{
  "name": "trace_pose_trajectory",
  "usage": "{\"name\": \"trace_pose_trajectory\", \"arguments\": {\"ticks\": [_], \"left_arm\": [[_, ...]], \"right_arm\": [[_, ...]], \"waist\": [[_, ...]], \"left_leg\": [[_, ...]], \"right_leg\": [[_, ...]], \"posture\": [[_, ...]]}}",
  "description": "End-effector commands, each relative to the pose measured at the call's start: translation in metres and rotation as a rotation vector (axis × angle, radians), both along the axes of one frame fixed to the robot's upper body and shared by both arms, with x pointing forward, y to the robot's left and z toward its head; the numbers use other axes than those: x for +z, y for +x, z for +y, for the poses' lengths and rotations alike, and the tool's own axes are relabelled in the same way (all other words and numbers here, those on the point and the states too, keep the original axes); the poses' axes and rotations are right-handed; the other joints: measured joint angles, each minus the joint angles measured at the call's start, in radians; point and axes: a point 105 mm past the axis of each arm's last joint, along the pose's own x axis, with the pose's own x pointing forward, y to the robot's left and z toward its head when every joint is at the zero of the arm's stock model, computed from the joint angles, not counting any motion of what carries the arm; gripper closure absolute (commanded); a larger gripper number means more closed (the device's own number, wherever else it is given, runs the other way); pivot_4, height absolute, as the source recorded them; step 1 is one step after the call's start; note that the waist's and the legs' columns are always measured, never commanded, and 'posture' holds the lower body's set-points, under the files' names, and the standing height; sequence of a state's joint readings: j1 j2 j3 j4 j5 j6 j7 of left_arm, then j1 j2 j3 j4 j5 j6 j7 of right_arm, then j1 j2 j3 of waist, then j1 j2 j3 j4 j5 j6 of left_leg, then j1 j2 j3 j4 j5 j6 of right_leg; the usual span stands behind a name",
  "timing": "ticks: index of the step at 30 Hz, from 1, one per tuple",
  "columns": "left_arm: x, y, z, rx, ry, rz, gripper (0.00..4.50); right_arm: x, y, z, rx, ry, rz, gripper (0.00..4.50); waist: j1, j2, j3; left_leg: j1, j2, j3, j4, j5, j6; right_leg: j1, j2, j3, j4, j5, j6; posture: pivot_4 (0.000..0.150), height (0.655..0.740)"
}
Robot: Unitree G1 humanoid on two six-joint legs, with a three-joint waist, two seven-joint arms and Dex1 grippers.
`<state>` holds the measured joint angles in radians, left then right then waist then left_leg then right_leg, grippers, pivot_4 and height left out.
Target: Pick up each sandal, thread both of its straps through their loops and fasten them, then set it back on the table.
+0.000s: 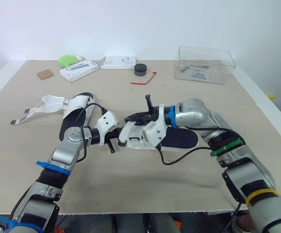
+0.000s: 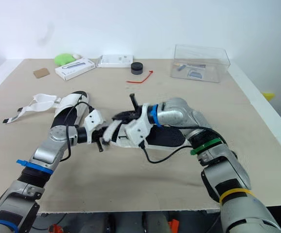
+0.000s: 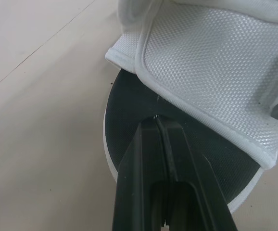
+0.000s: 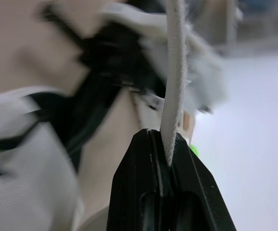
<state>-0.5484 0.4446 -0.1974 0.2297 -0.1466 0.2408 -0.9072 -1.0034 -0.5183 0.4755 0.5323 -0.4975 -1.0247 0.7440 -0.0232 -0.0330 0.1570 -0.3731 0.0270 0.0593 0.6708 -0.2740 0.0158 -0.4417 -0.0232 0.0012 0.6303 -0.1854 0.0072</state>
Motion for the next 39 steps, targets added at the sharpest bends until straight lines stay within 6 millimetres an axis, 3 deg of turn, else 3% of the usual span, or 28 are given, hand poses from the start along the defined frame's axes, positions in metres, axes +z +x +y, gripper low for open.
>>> {"name": "trace_pose_trajectory", "arguments": {"ticks": [1, 3, 10, 20, 23, 26, 29, 31, 34, 39], "left_arm": [[-0.024, -0.002, 0.005, 0.024, 0.057, 0.077, 4.50], [-0.024, -0.002, 0.005, 0.024, 0.057, 0.076, 4.50], [-0.025, -0.004, 0.008, 0.027, 0.063, 0.082, 4.50], [-0.026, -0.006, 0.013, 0.026, 0.078, 0.093, 4.50], [-0.024, -0.004, 0.013, 0.024, 0.080, 0.093, 4.50], [-0.024, -0.004, 0.012, 0.021, 0.082, 0.096, 4.50], [-0.024, -0.004, 0.010, 0.014, 0.071, 0.103, 4.50], [-0.023, -0.005, 0.008, 0.011, 0.059, 0.108, 4.50], [-0.022, -0.005, 0.007, 0.008, 0.051, 0.113, 4.50], [-0.020, -0.005, 0.006, 0.005, 0.041, 0.119, 4.50]], "right_arm": [[0.007, -0.001, 0.002, 0.042, -0.017, -0.052, 4.14], [0.008, -0.001, 0.003, 0.045, -0.011, -0.042, 3.54], [0.015, -0.009, -0.010, 0.038, -0.011, 0.015, 0.31], [0.012, -0.027, -0.063, -0.140, -0.059, 0.204, 0.31], [0.024, -0.036, -0.065, -0.253, 0.111, 0.474, 0.31], [0.034, -0.054, -0.057, -0.343, 0.290, 0.871, 0.31], [0.017, -0.079, -0.055, -0.487, 0.287, 1.326, 0.31], [0.003, -0.093, -0.055, -0.565, 0.239, 1.498, 0.31], [-0.018, -0.102, -0.056, -0.686, 0.188, 1.640, 0.31], [-0.040, -0.093, -0.051, -0.827, 0.213, 1.719, 0.31]], "waist": [[0.000, 0.000, 0.000], [0.000, 0.000, 0.000], [0.000, 0.000, 0.000], [0.002, -0.001, 0.000], [0.003, -0.001, 0.000], [0.003, -0.001, 0.000], [0.005, -0.001, -0.001], [0.005, -0.003, -0.001], [0.005, -0.002, -0.001], [0.004, -0.003, -0.001]], "left_leg": [[0.001, 0.000, 0.001, 0.000, 0.000, 0.000], [0.002, 0.000, 0.002, 0.000, 0.000, 0.000], [0.003, 0.000, 0.004, 0.000, 0.000, 0.000], [0.004, 0.000, 0.005, 0.000, -0.002, 0.003], [0.004, 0.001, 0.005, 0.000, -0.002, 0.003], [0.004, 0.003, 0.006, 0.000, -0.002, 0.003], [0.004, 0.004, 0.003, 0.000, -0.002, 0.003], [0.004, 0.004, 0.001, 0.000, -0.002, 0.002], [0.003, 0.004, 0.001, 0.000, -0.002, 0.002], [0.002, 0.004, 0.001, 0.001, -0.002, 0.003]], "right_leg": [[0.000, 0.000, 0.001, 0.000, 0.000, 0.000], [0.001, 0.000, 0.002, 0.000, 0.001, -0.001], [0.001, 0.000, 0.006, 0.001, 0.003, -0.005], [0.002, 0.000, 0.007, 0.000, 0.001, -0.004], [0.001, 0.000, 0.007, 0.000, -0.001, 0.000], [0.001, 0.000, 0.009, 0.001, 0.000, -0.002], [0.001, -0.001, 0.005, 0.001, 0.000, -0.002], [0.002, -0.001, 0.003, 0.001, 0.000, -0.003], [0.001, -0.002, 0.003, 0.000, -0.002, -0.004], [0.001, 0.002, 0.002, 0.000, -0.001, -0.002]], "posture": [[0.150, 0.7400], [0.150, 0.7400], [0.150, 0.7400], [0.150, 0.7400], [0.150, 0.7400], [0.150, 0.7400], [0.150, 0.7400], [0.150, 0.7400], [0.150, 0.7400], [0.150, 0.7400]]}}
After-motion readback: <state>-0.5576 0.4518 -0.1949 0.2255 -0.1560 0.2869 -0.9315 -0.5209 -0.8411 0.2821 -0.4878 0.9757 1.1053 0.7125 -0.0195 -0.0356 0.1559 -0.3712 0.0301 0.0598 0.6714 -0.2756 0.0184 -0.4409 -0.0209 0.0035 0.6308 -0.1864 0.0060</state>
